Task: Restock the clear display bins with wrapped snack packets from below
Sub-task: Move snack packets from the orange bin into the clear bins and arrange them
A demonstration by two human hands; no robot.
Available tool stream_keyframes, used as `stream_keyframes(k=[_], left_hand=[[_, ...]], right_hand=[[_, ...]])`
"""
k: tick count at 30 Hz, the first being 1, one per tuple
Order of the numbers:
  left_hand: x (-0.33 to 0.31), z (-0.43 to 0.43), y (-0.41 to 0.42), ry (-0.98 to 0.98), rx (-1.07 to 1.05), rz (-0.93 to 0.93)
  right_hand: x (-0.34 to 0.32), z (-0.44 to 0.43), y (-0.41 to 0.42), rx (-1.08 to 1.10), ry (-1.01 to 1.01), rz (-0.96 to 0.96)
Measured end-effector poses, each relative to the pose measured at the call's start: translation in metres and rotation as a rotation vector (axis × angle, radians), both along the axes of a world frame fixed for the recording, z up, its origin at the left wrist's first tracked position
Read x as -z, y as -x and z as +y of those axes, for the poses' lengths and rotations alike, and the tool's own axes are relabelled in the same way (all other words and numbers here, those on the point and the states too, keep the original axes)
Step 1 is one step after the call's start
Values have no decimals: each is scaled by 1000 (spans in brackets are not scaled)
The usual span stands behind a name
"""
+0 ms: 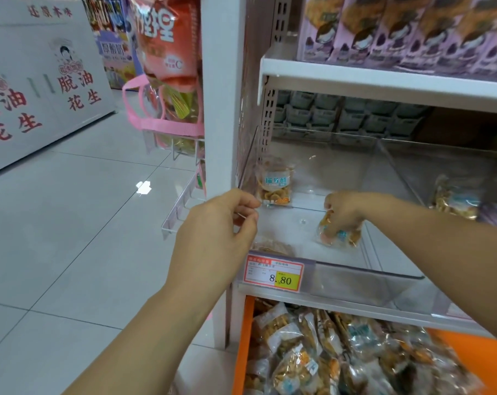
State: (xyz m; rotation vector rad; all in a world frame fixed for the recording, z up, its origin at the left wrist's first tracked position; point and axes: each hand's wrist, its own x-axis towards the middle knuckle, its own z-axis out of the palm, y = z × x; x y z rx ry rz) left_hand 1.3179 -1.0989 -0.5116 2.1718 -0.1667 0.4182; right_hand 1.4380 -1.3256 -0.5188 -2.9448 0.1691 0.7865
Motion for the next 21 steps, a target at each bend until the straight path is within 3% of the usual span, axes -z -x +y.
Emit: stream_keyframes(k=[2,4,7,10,12,15,17,21], left_hand=[[-2,-2,2,-29,9,3],[-3,-4,5,-104,16,-24],[-7,-10,12,-150,52,-70],[-11,-19,18,-58,157,38],[-14,-25,21,17,214,111],[-16,-29,22,135,210,76],[-17,-25,18,224,184,78],[-19,-13,10,241,221,147]], right_hand=[[-9,0,8,-126,106,-152],[-21,2,23,-166,64,-311],[-42,11,54,-50,-350,-486],[-58,31,88,135,-831,-541],[-62,44,103,189,-1011,-536],[-62,55,112,257,-1198,-444],[-66,53,111,240,-1140,-440],[-80,31,108,-254,-545,-759]])
